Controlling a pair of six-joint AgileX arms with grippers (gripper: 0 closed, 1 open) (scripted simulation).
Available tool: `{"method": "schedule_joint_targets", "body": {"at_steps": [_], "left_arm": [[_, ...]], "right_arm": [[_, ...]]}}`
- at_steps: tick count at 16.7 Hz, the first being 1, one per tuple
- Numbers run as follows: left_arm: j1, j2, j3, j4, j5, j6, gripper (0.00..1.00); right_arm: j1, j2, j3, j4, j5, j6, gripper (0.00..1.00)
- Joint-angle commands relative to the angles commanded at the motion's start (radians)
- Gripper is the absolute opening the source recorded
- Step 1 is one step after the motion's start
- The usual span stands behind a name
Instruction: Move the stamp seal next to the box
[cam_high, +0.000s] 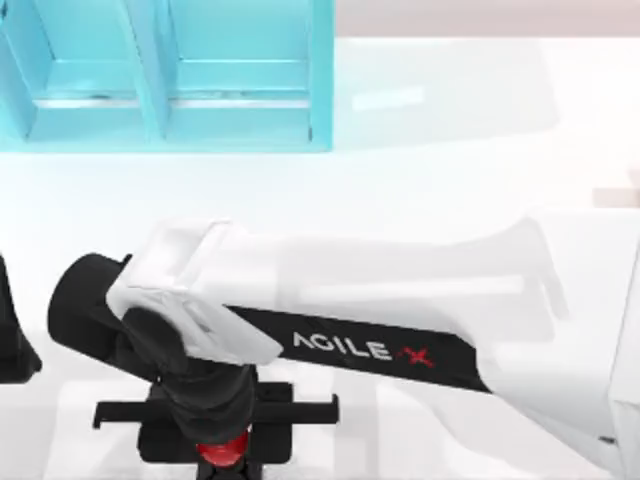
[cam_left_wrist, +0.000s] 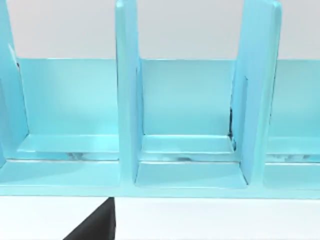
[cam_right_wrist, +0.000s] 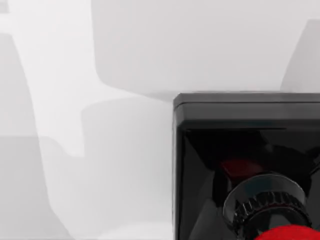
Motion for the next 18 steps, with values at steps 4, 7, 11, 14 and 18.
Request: {"method": "schedule_joint_targets", "body": {"at_steps": [4, 7, 11, 14, 18], "left_arm": [[0.0, 0.0, 0.0, 0.0, 0.0, 0.0, 1.0], [0.0, 0.0, 0.0, 0.0, 0.0, 0.0, 1.0], [0.0, 0.0, 0.0, 0.0, 0.0, 0.0, 1.0], [0.0, 0.0, 0.0, 0.0, 0.0, 0.0, 1.0], [0.0, 0.0, 0.0, 0.0, 0.0, 0.0, 1.0]], "right_arm": [[0.0, -0.017, 0.104, -0.123, 0.001, -0.001, 0.0], [0.0, -0.024, 0.14, -0.165, 0.002, -0.005, 0.0], [-0.001, -0.02, 0.137, -0.163, 0.001, -0.005, 0.0], [-0.054, -0.062, 0.097, -0.18, 0.0, -0.065, 0.0], [-0.257, -0.227, -0.033, -0.206, 0.0, -0.272, 0.0]]}}
